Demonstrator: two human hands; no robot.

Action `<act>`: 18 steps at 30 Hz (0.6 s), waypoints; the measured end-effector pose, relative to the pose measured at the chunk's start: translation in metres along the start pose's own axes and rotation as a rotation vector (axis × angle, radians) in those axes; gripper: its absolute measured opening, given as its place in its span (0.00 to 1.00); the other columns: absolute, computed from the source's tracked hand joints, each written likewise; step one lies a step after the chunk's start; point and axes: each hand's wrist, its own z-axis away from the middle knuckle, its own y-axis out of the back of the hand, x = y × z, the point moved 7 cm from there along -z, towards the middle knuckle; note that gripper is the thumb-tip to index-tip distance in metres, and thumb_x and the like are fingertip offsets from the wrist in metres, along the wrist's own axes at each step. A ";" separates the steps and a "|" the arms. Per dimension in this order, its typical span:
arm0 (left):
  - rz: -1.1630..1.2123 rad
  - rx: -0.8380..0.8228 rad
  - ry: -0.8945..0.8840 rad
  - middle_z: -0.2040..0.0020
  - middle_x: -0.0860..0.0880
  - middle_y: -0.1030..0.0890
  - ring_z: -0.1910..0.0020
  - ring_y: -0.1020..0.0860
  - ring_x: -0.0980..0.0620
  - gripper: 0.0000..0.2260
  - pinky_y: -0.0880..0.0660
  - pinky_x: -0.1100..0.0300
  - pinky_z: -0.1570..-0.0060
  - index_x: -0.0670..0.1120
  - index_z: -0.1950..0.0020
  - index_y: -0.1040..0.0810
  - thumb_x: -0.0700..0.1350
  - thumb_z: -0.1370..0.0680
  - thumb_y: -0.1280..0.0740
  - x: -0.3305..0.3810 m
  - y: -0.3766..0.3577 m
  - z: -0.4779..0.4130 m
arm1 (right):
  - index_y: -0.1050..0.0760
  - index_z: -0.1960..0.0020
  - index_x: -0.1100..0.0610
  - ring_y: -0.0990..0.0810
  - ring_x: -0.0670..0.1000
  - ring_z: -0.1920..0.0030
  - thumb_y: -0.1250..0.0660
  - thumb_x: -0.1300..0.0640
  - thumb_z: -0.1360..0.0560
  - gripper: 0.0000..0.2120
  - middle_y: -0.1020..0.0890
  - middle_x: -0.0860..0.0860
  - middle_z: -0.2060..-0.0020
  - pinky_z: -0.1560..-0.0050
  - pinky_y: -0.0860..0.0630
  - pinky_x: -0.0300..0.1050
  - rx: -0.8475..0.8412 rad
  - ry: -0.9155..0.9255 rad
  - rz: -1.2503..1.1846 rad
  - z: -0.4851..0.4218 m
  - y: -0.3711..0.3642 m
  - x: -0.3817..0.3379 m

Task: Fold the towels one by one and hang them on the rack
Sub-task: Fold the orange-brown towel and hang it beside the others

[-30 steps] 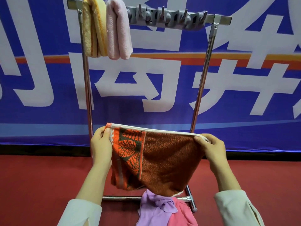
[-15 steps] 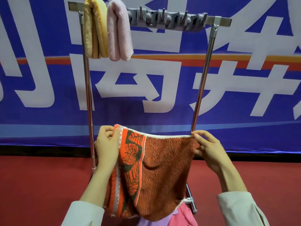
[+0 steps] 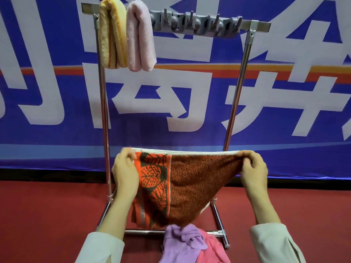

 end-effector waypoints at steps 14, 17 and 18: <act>-0.259 -0.315 -0.080 0.22 0.52 0.46 0.29 0.34 0.45 0.37 0.32 0.50 0.35 0.47 0.22 0.43 0.38 0.27 0.28 0.015 -0.031 0.016 | 0.20 0.40 0.54 0.22 0.55 0.44 0.37 0.63 0.25 0.16 0.22 0.54 0.46 0.40 0.29 0.44 -0.210 0.028 0.317 0.008 -0.026 -0.003; -0.255 -0.361 -0.108 0.22 0.51 0.45 0.28 0.34 0.45 0.34 0.33 0.51 0.35 0.46 0.23 0.41 0.39 0.25 0.30 0.019 -0.038 0.020 | 0.19 0.45 0.48 0.19 0.53 0.50 0.34 0.57 0.30 0.15 0.19 0.52 0.50 0.42 0.22 0.53 -0.362 -0.010 0.247 0.016 -0.041 -0.005; -0.263 -0.373 -0.123 0.22 0.51 0.44 0.29 0.33 0.45 0.31 0.33 0.51 0.35 0.46 0.23 0.39 0.40 0.24 0.31 0.020 -0.042 0.022 | 0.19 0.48 0.46 0.18 0.53 0.51 0.35 0.55 0.32 0.14 0.18 0.52 0.51 0.44 0.21 0.54 -0.391 -0.021 0.213 0.019 -0.045 -0.006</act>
